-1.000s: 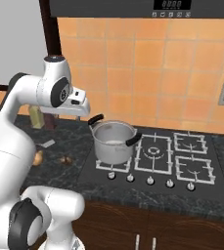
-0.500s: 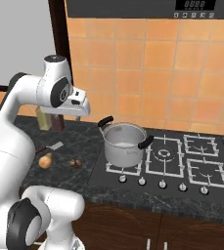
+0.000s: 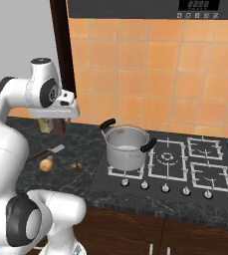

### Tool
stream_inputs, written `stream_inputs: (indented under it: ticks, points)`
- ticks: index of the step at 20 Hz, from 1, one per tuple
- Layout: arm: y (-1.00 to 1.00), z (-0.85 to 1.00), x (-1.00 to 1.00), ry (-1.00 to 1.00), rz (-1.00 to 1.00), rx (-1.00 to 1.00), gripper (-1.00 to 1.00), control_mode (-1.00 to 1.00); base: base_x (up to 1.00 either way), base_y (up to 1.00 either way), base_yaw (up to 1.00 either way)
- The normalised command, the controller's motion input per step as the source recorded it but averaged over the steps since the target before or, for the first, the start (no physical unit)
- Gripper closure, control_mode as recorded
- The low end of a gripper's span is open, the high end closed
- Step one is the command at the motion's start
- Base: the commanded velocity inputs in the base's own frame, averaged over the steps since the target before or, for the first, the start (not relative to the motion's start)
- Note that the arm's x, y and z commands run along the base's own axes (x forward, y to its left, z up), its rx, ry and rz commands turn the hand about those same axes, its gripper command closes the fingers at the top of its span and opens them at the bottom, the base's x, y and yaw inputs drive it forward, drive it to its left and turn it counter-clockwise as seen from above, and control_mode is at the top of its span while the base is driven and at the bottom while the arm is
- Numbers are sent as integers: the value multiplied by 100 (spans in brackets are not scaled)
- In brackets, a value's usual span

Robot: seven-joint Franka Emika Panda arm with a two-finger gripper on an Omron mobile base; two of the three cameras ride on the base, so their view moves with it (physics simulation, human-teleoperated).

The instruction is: Put the mushroom and squash in the pot. Retrieve the spatula and lightly stir the vegetables in the pot.

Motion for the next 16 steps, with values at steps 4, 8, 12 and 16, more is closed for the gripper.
stream_inputs:
  ticks: [4,8,12,16]
  points:
    - [96,-54,0,5,11,-8,-100,-100,0,0,0]
    - [66,-88,-21,1,1,0,-100,-100,0,0,0]
    - [35,-99,-18,0,0,0,-100,-100,0,0,0]
    - [9,-92,1,0,-3,0,-100,-100,0,0,0]
